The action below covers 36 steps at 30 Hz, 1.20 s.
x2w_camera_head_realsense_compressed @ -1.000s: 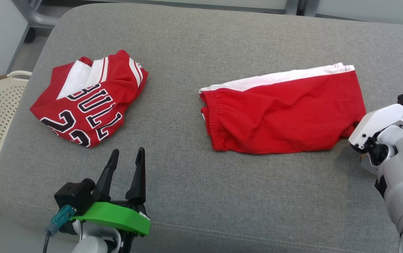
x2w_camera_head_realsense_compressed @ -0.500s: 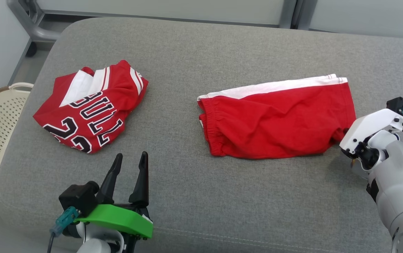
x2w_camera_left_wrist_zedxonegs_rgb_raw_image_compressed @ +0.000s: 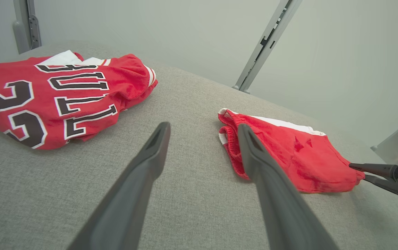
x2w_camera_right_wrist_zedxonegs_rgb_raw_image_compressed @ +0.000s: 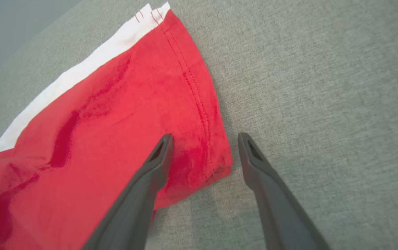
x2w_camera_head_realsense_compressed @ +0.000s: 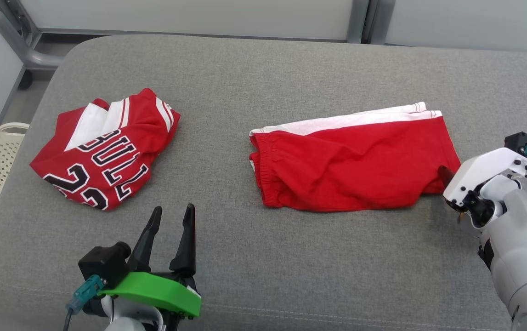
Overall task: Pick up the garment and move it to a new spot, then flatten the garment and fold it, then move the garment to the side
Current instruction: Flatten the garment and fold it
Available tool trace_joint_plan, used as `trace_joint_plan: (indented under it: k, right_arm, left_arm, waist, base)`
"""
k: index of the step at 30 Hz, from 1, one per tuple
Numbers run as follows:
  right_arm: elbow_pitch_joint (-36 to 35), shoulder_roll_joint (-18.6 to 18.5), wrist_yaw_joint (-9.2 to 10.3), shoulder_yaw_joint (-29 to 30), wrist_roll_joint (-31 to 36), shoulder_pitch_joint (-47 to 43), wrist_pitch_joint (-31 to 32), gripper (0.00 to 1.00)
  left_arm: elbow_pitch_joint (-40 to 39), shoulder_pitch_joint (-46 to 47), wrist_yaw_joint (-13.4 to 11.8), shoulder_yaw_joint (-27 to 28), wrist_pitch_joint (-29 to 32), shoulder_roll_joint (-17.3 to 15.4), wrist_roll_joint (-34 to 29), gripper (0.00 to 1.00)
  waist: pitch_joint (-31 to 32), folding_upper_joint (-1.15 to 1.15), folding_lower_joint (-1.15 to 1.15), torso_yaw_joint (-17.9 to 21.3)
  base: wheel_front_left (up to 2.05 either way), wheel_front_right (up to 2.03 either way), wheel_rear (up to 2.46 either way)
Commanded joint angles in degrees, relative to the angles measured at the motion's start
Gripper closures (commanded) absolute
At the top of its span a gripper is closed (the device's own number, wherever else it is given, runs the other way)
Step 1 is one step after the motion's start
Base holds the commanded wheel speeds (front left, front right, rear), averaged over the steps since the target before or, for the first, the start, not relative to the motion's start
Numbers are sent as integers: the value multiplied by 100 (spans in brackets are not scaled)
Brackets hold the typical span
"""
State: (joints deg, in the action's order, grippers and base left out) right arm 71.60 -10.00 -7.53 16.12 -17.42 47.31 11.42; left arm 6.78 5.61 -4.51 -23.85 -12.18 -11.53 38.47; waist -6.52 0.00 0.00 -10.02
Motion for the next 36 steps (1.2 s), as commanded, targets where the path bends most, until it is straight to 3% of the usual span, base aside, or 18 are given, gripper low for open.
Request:
trace_joint_plan:
  k: [1, 17, 18, 19, 20, 21, 36]
  right_arm:
    - [-31, -22, 8, 3, -18, -15, -52, 0]
    - [132, -177, 8, 253, 189, -90, -98, 0]
    - [142, -187, 8, 272, 222, -96, -88, 5]
    - [151, -186, 8, 294, 247, -99, -94, 18]
    - [160, -184, 8, 316, 278, -103, -103, 45]
    - [169, -182, 8, 341, 300, -106, -107, 52]
    - [227, -217, 8, 804, 735, 14, -172, 61]
  left_arm:
    - [-21, 43, 35, 2, 0, -25, 9, 0]
    - [-22, 34, 8, -73, 42, -70, 51, 0]
    - [-25, 34, 4, -76, 46, -71, 55, 0]
    - [-27, 32, 1, -77, 49, -74, 56, 0]
    - [-28, 29, 2, -77, 42, -79, 60, 0]
    - [-28, 26, 0, -78, 43, -82, 64, 0]
    - [-70, 82, -27, -116, 66, -122, 65, 0]
  waist:
    - [-27, 0, 0, -7]
    - [-77, 0, 0, -293]
    - [-76, 0, 0, -307]
    - [-76, 0, 0, -320]
    - [-76, 0, 0, -331]
    - [-76, 0, 0, -341]
    - [-185, 0, 0, -520]
  base:
    - [0, 0, 0]
    - [0, 0, 0]
    - [0, 0, 0]
    - [0, 0, 0]
    - [0, 0, 0]
    - [0, 0, 0]
    - [0, 0, 0]
